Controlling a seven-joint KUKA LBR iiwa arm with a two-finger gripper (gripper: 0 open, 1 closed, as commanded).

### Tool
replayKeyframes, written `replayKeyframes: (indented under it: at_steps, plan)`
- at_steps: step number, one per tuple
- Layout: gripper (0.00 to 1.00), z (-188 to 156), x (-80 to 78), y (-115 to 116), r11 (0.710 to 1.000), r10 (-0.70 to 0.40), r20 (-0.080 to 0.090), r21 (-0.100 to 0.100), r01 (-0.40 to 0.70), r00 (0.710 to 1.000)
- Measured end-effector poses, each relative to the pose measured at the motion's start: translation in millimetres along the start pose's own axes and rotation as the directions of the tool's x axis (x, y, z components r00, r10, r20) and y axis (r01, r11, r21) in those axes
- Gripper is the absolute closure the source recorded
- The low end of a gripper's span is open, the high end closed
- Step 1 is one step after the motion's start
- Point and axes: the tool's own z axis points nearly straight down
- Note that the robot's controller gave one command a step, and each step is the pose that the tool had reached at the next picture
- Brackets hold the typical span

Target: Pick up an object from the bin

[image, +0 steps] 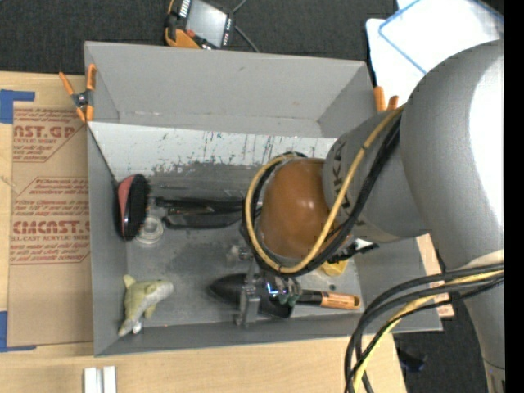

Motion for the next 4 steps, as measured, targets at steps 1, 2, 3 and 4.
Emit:
replayKeyframes:
  at_steps: [1,2,3,4]
  plan:
    - [0.00,-0.7,6.8,10.8,0.985,0.175,0.015,-0.004,-0.175,0.984]
    - [1.00,0.3,0.4,0.9,1.000,0.011,0.001,0.000,-0.011,1.000]
    - [1.00,0.3,0.4,0.9,1.000,0.011,0.001,-0.001,-0.011,1.000]
    - [1.00,-5.3,1.1,1.1,1.000,0.011,-0.001,-0.001,-0.011,1.000]
